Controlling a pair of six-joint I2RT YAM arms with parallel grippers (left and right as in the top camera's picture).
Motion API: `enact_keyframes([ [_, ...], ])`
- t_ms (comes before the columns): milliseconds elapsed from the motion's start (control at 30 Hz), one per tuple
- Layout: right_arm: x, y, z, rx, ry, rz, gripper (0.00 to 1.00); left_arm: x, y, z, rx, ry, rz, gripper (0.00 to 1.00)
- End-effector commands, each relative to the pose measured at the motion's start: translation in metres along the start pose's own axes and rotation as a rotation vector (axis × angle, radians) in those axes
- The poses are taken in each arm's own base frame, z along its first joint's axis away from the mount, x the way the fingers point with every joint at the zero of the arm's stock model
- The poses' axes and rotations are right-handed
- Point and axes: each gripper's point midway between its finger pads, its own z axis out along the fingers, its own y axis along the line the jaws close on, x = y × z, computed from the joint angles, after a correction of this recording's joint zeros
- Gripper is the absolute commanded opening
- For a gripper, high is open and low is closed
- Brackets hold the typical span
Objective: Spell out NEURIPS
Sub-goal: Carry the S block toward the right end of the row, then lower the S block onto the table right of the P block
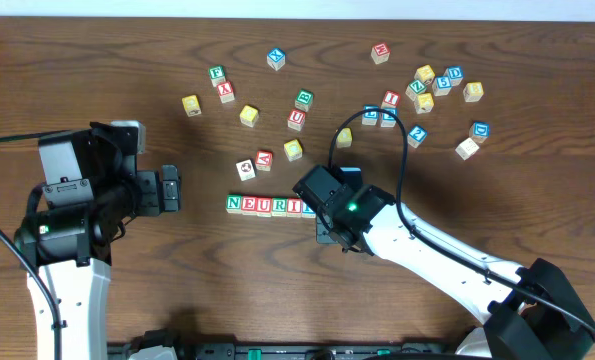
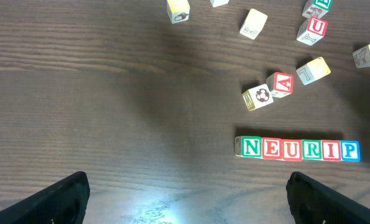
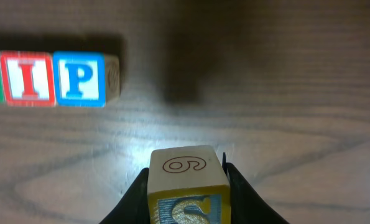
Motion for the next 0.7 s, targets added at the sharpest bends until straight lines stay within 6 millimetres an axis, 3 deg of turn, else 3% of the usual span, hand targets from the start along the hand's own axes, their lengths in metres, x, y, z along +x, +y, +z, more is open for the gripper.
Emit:
enact_keyframes([
  [0,-0.014,-0.007,0.001,0.040,-0.067,0.014,0.05,-0.005,0.001,-0.004,-0.007,-0.014,0.017,0.99],
  [167,-0.022,-0.003,0.008,0.028,-0.087,0.012,0.05,-0.005,0.001,-0.004,-0.007,-0.014,0.017,0.99],
  [433,-0.019,-0.004,0.037,0.047,-0.031,0.018,0.03,-0.005,0.001,-0.004,-0.007,-0.014,0.017,0.99],
  [667,-0.026,0.004,0.039,0.009,-0.047,0.005,0.03,-0.005,0.001,-0.004,-0.007,-0.014,0.017,0.99],
])
